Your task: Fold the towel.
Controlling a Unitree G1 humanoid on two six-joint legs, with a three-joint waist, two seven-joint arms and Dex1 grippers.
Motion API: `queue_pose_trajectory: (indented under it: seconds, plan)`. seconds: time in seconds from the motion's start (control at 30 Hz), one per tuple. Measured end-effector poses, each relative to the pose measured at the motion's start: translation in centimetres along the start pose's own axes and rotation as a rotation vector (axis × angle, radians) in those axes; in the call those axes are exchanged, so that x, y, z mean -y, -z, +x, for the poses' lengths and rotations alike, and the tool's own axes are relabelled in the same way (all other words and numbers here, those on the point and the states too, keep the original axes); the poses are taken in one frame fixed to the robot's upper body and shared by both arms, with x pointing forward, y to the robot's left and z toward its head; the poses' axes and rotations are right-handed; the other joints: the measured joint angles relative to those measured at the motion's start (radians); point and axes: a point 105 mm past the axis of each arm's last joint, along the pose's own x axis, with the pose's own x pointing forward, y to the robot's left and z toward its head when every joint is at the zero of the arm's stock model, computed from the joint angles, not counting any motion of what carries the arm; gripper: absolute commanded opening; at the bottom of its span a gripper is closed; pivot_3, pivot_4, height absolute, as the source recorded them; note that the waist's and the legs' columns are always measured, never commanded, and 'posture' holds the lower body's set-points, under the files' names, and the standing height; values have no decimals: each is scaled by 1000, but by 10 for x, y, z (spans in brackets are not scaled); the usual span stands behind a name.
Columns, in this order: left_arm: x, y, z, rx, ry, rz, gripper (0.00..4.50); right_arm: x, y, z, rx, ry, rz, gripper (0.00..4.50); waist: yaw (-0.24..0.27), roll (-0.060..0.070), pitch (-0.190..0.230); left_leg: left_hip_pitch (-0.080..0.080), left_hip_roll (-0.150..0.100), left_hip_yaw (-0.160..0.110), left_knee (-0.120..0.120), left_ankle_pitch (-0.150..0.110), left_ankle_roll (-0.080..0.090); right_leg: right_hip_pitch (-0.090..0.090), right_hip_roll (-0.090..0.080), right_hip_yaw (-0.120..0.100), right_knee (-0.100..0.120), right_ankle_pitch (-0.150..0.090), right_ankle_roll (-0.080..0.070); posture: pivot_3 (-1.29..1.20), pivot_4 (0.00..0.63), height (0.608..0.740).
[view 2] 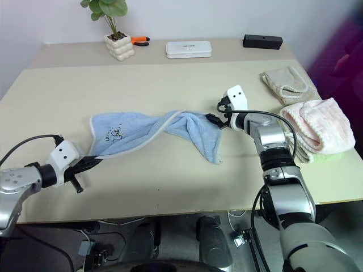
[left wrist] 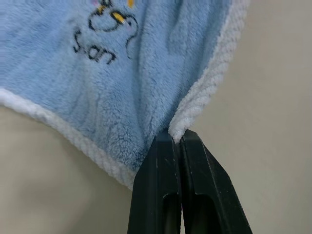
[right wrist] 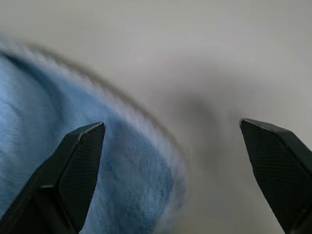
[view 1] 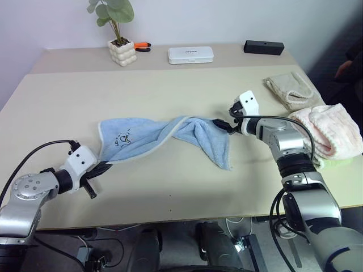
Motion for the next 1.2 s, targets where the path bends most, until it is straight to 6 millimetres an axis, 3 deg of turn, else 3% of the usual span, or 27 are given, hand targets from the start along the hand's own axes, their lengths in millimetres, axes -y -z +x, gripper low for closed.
queue_pose_trajectory:
  seconds: [0.1,0.2,0.43,0.6,0.73,0.87,0.93,1.0,1.03,1.1,1.2]
  plan:
    - [2,-3,-1,-4,-5,-2,9,-2,0,2,-15,-32,-23,4500,-5,1,1,0,0,0,0,0,0,0,0,0,0,0,0,0,150,737]
    - [8,-10,-2,3,-1,5,0,-2,-1,3,-29,-47,-37,3698,-9,1,1,1,0,0,0,0,0,0,1,0,1,0,0,0,150,737]
    - [14,-16,-3,-5,-10,-1,0,-3,0,4,-31,-69,-11,177,-7,1,1,1,0,0,0,0,0,0,1,0,1,0,0,0,150,737]
    - [11,-16,-3,-3,-20,-12,0,-3,-1,1,-27,-74,-39,39,-5,2,1,1,0,0,0,0,0,0,0,0,1,0,0,0,150,737]
    - [-20,-29,1,84,-117,-44,0,16,-16,-11,8,6,-161,39,1,3,2,0,0,0,1,0,0,0,0,0,0,0,0,0,150,737]
    - [-61,-58,9,202,-225,-10,0,29,-70,-21,123,85,-315,39,-7,4,3,0,-1,0,1,0,0,-1,1,0,1,0,0,0,150,737]
    - [-89,-82,16,286,-309,16,0,37,-103,-30,193,138,-395,39,-5,5,3,0,-1,0,1,0,0,-1,0,0,2,0,0,0,150,737]
    - [-130,-114,14,396,-458,15,0,39,-145,-40,286,194,-471,39,-4,4,4,-2,-1,-1,1,0,-1,-3,1,0,2,1,0,0,150,737]
    - [-154,-135,8,464,-556,9,0,38,-169,-48,346,224,-510,39,-4,4,4,-3,-1,0,1,1,-1,-4,0,-1,2,1,0,0,150,737]
    - [-183,-172,-14,591,-686,10,0,33,-209,-66,462,258,-579,39,-7,4,4,-4,-1,1,-1,0,0,-5,-1,0,0,1,1,0,150,737]
    - [-202,-191,-45,687,-772,25,0,25,-237,-89,566,261,-639,39,-14,5,4,-4,-1,3,-2,0,1,-5,-2,0,-1,1,2,0,150,737]
